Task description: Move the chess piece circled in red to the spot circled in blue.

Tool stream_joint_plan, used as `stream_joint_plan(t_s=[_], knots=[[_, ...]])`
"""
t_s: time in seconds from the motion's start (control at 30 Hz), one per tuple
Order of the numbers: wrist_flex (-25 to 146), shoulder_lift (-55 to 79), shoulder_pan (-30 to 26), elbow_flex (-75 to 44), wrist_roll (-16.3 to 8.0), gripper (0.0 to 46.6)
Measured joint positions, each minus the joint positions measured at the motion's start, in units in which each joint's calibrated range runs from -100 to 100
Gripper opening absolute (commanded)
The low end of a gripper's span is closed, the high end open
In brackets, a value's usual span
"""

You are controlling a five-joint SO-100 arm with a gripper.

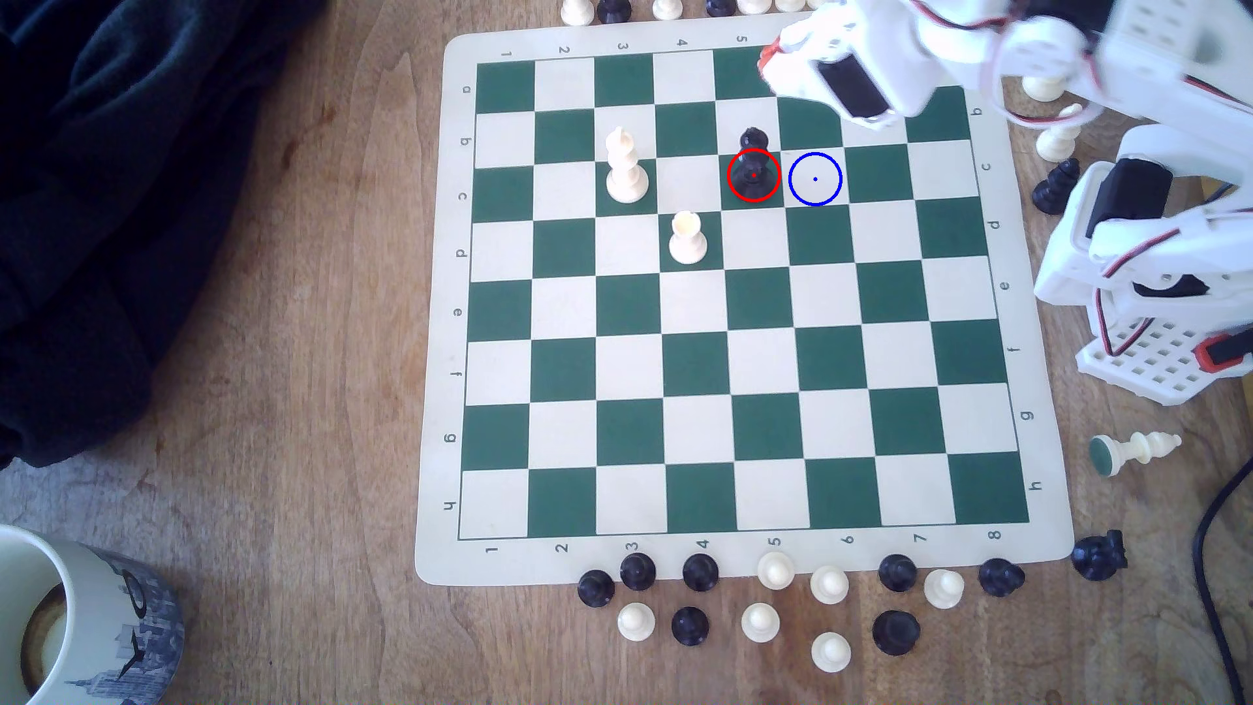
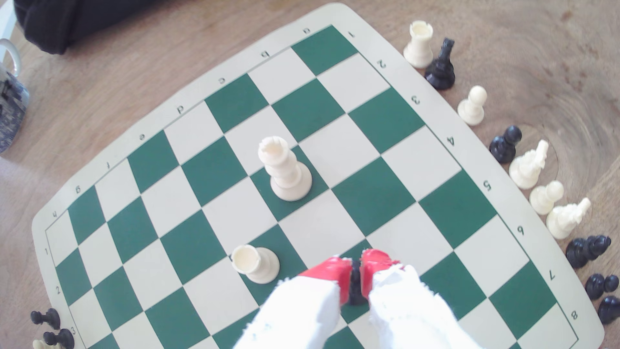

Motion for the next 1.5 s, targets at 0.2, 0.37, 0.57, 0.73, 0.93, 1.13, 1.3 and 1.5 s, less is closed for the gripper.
stream_joint_plan(t_s=[0.2,0.37,0.57,0.73,0.93,1.13,1.3,1.5], knots=[[0.72,9.47,0.81,-4.16,-1.03,11.3],[3.27,15.67,0.74,-7.23,-1.42,14.4],[4.62,22.54,1.92,-11.75,-1.86,17.4],[7.25,27.48,1.84,-14.82,-1.86,17.4],[7.41,30.16,1.84,-15.18,-2.20,16.7],[8.69,35.86,1.03,-18.62,-3.13,16.7],[8.69,36.11,0.88,-18.62,-3.27,16.0],[8.69,36.11,-0.15,-20.06,-3.27,15.4]])
